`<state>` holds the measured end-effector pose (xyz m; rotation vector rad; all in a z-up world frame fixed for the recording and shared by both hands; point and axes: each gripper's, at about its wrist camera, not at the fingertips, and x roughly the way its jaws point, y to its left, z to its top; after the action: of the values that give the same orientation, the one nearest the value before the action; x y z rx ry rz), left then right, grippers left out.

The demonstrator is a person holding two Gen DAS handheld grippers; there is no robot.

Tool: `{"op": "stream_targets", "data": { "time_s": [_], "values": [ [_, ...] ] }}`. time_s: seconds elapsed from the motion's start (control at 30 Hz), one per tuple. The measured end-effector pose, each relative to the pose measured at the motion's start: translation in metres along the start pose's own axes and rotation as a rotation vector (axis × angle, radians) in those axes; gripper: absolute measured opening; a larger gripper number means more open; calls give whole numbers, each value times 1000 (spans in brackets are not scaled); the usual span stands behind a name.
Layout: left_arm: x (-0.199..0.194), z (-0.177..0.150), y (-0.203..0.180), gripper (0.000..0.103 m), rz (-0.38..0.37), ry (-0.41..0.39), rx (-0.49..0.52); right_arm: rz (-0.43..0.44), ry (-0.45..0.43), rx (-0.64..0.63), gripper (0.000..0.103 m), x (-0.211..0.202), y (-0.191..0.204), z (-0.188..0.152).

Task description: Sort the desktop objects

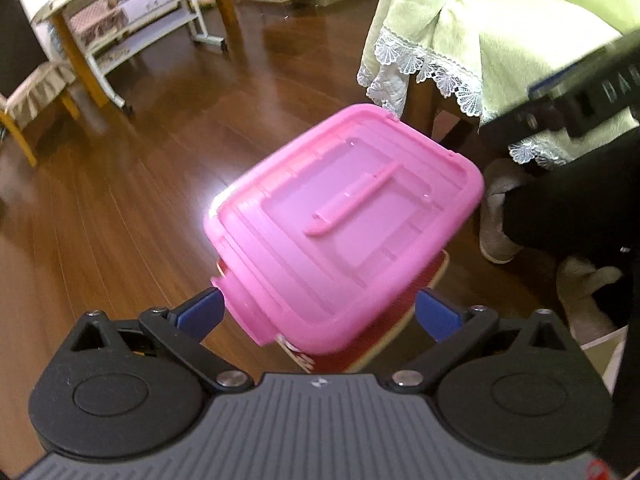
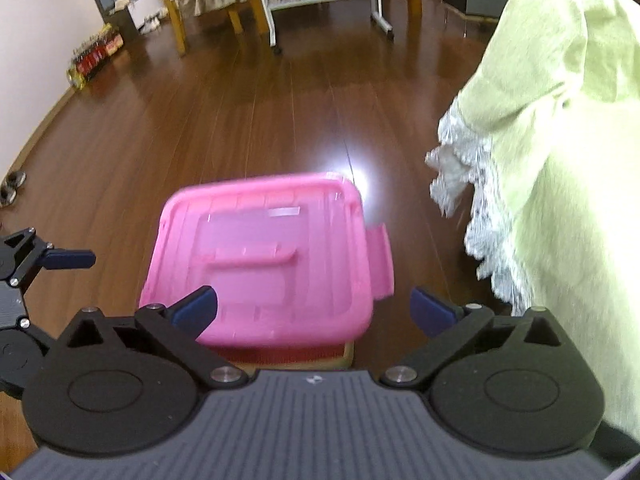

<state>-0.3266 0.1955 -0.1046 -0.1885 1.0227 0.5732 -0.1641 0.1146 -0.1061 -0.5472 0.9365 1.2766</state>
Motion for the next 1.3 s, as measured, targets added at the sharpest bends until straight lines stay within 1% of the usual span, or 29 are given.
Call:
{"op": "stream_targets", "data": {
  "time_s": [0.1, 0.2, 0.3, 0.47, 0.6, 0.7, 0.83, 0.97, 1.1, 1.3],
  "values": [
    [-3, -8, -7, 102, 1, 17, -65, -1, 26, 10, 102, -1, 3, -13],
    [-3, -15, -11, 102, -12, 44, -143, -8, 29, 20, 102, -3, 4, -19],
    [-4, -21, -16, 102, -14, 49, -208, -23, 35, 30, 102, -3, 2, -23],
    [-6, -25, -21, 102, -6, 43, -265, -12, 87, 64, 102, 1, -3, -28],
    [-4, -27, -18, 102, -2, 47, -325, -13, 117, 20, 102, 5, 4, -31],
    [-3, -29, -14, 102, 15, 52, -363, -16, 148, -32, 102, 9, 13, -32],
    [1, -32, -8, 102, 34, 72, -406, -21, 174, -69, 102, 13, 19, -33],
    [5, -34, -6, 102, 50, 84, -424, -22, 186, -65, 102, 15, 19, -33],
    [8, -35, -5, 102, 39, 95, -438, -21, 198, -57, 102, 18, 18, -33],
    [10, -34, -6, 102, 43, 94, -437, -21, 210, -57, 102, 20, 18, -34]
  ]
}}
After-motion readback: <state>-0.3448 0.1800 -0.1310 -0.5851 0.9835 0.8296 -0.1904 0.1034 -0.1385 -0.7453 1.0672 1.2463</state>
